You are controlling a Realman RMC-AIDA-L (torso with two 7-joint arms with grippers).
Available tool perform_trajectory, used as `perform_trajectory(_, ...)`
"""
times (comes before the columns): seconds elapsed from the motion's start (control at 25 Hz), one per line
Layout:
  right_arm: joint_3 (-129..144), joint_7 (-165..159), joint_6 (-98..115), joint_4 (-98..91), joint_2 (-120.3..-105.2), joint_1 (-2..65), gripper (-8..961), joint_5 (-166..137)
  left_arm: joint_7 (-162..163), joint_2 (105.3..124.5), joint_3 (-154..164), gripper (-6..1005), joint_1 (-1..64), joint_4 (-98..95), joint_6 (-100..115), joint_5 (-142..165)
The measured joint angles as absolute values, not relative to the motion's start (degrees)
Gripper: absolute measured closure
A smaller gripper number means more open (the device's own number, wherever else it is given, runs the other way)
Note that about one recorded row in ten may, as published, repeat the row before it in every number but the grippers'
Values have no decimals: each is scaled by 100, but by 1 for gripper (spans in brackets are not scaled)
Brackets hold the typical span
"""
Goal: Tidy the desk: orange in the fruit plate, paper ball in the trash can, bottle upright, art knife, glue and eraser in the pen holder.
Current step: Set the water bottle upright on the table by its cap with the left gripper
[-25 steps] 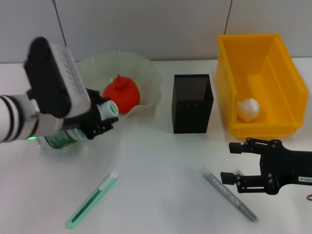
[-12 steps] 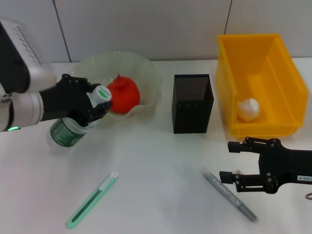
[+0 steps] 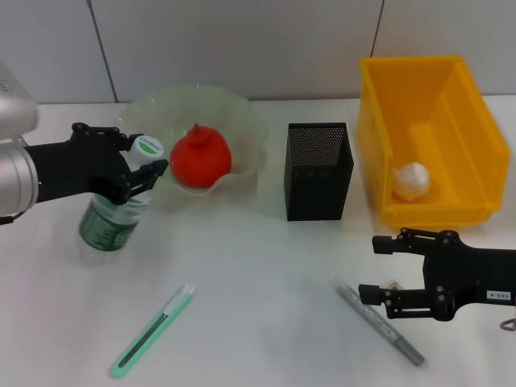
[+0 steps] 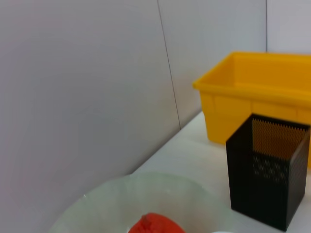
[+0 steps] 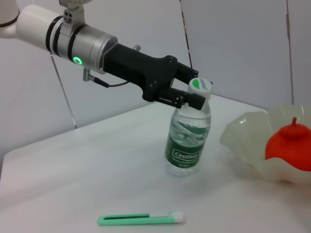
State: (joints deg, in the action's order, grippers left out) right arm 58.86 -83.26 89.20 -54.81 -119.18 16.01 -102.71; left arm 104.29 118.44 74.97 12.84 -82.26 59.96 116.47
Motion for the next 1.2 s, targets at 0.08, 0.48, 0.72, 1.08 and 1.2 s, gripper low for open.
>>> perform_trajectory(0.08,5895,-8326,8920,-5465,-11918,1618,126,-10271,10425,11842,7402,553,1274,-8171,6046,11470)
perform_trajectory(0.48,5905,-8293,8918,-5306,-11918,1662,126,-10302,10353,11851,7026,555,1162,-8014,6022,11032)
perform_trajectory(0.72,5910,-8258,8910,-5249,-11918,1677,126,-10297,10226,11854,6842,554,1158,-7768,5935,10844)
perform_trajectory(1.08,5932,-8237,8878,-5167,-11918,1760,126,-10303,10146,11846,6582,555,1164,-7329,5840,10415)
perform_trajectory(1.2,5912,-8194,8871,-5072,-11918,1826,126,-10306,9971,11840,6477,555,1155,-7093,5875,10115)
